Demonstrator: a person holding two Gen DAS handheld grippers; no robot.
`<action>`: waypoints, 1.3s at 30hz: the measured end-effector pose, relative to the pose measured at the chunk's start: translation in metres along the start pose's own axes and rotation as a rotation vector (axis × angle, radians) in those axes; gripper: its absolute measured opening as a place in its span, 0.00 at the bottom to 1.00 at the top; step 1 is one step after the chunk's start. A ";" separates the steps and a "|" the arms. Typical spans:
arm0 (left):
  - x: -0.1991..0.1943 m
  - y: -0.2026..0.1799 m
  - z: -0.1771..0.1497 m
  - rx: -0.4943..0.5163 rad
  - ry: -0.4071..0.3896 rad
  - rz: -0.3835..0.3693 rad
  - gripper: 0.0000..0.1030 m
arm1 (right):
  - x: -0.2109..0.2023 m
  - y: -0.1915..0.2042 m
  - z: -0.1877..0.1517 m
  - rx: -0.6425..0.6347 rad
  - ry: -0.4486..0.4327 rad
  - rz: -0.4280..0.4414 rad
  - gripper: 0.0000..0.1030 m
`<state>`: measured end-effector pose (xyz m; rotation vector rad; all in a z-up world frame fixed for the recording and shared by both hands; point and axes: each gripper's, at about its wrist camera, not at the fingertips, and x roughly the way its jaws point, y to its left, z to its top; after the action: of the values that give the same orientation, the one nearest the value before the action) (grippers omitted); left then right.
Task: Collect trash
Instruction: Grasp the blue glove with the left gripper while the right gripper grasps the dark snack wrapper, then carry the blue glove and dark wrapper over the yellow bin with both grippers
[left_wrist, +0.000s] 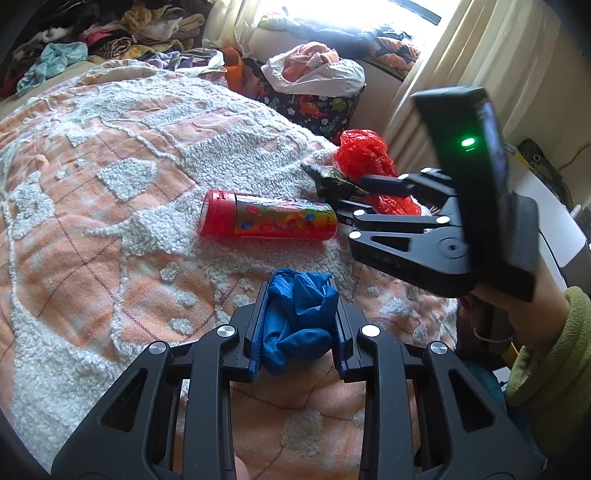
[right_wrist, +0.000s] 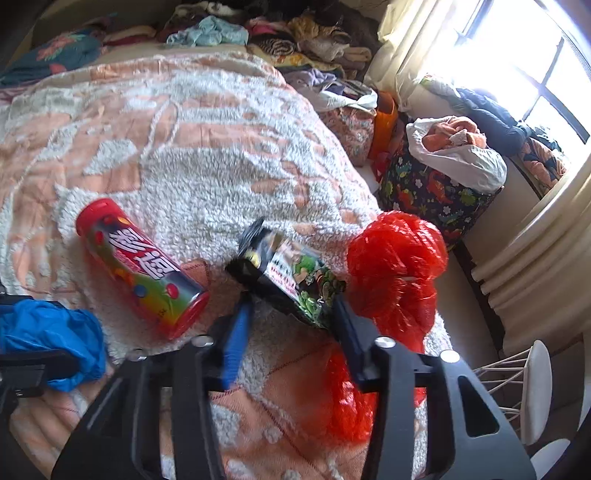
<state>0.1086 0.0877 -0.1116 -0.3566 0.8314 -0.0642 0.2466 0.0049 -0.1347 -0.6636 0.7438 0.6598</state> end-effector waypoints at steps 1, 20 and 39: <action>0.000 0.000 0.000 -0.002 -0.001 0.000 0.21 | 0.002 -0.001 0.000 0.006 0.002 0.013 0.17; -0.014 -0.026 0.012 0.034 -0.061 -0.024 0.21 | -0.084 -0.030 -0.054 0.424 -0.188 0.268 0.04; -0.034 -0.091 0.015 0.152 -0.113 -0.089 0.21 | -0.145 -0.069 -0.118 0.583 -0.254 0.194 0.04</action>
<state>0.1042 0.0129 -0.0475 -0.2512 0.6940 -0.1882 0.1702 -0.1668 -0.0680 0.0274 0.7208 0.6474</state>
